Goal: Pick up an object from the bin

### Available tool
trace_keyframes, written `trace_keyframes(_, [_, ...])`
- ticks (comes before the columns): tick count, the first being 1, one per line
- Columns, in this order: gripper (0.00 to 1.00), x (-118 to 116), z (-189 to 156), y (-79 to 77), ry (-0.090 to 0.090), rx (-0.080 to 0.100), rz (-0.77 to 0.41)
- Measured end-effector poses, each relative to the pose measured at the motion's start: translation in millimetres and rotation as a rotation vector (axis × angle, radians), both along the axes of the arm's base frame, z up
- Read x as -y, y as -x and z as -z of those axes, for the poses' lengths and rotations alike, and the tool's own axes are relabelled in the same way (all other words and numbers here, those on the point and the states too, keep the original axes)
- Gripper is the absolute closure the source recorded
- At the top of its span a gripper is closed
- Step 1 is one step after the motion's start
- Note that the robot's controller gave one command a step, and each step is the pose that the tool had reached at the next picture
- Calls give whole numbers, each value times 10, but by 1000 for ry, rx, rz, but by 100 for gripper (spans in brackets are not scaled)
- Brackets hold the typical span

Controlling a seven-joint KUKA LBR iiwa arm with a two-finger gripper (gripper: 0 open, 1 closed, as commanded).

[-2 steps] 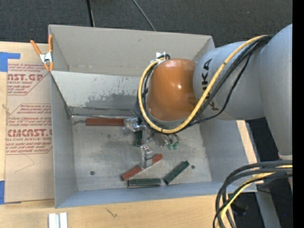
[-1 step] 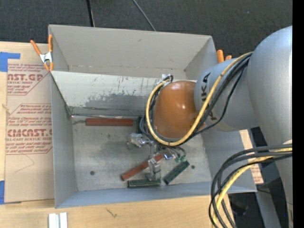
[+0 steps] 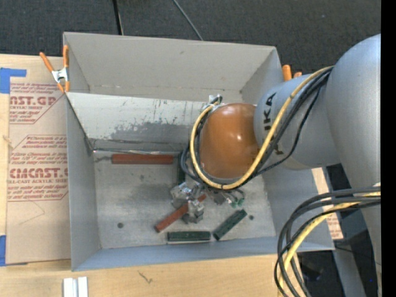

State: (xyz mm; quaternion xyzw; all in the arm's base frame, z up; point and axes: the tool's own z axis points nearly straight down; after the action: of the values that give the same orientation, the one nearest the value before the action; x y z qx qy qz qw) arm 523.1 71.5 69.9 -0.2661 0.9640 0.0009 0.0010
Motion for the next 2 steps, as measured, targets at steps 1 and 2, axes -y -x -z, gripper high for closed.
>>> trace_keyframes(1, [100, 0, 0, 0, 0, 0, 0])
trace_keyframes(2, [100, 0, -38, 13, 1, -5, 0])
